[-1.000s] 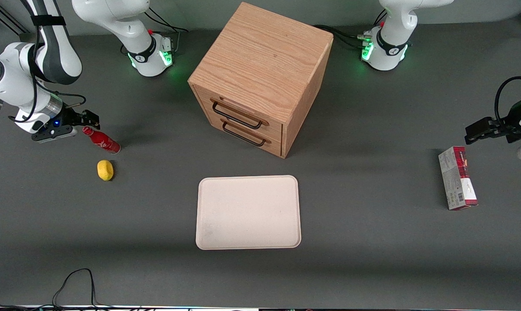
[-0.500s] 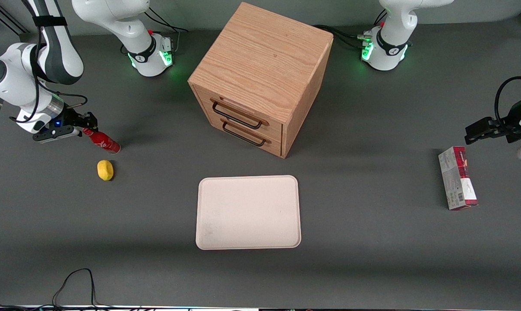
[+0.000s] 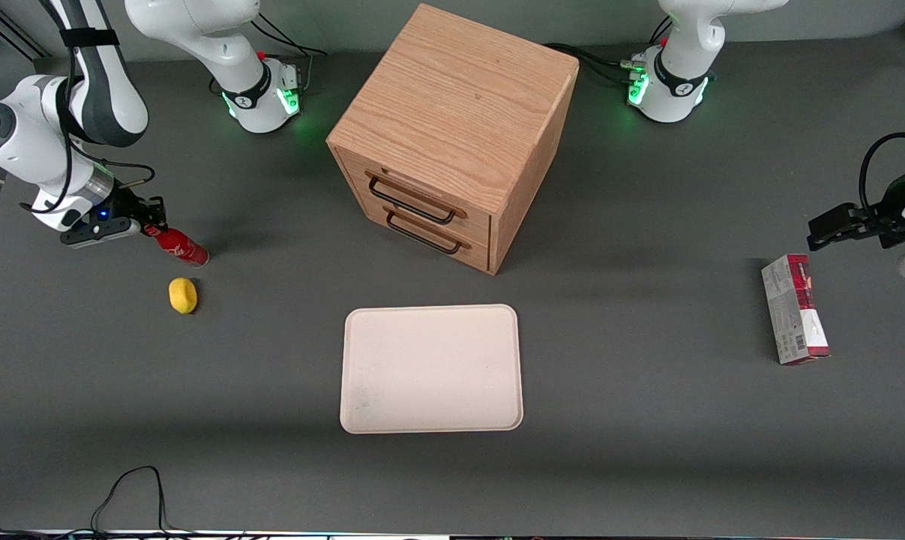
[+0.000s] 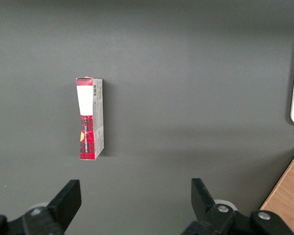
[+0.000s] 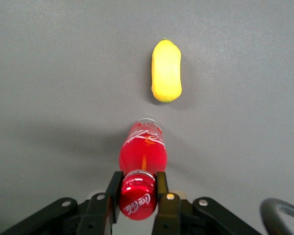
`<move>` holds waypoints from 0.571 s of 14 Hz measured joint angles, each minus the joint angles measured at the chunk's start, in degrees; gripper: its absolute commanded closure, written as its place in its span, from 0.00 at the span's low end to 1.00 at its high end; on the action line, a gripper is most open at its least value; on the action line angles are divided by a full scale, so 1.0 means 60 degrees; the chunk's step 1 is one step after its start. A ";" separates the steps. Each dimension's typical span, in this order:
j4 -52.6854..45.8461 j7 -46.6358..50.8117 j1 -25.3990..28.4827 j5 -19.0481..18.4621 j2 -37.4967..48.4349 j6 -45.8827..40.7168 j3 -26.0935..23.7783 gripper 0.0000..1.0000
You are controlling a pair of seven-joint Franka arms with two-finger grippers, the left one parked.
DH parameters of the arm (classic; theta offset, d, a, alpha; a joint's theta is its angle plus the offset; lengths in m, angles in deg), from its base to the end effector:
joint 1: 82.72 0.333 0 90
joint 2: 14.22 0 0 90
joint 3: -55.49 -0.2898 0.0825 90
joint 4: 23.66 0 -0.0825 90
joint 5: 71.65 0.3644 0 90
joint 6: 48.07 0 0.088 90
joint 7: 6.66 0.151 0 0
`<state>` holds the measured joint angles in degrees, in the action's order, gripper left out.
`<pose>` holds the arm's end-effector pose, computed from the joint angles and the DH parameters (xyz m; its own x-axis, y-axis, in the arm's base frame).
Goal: Place coke bottle on tray
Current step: 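Close the right gripper on the red bottle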
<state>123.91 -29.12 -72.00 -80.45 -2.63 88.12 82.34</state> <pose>0.4070 -0.1146 0.2691 0.9733 0.2290 -0.0176 0.2291 -0.9734 0.0077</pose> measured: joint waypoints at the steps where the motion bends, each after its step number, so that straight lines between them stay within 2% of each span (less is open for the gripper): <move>1: 0.0000 0.0000 0.0000 0.0000 0.0000 0.0000 0.0000 0.99; 8: -0.0009 0.0000 0.0001 0.0000 0.0002 -0.0029 -0.0001 1.00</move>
<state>123.86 -29.12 -72.00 -80.45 -2.62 87.95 82.34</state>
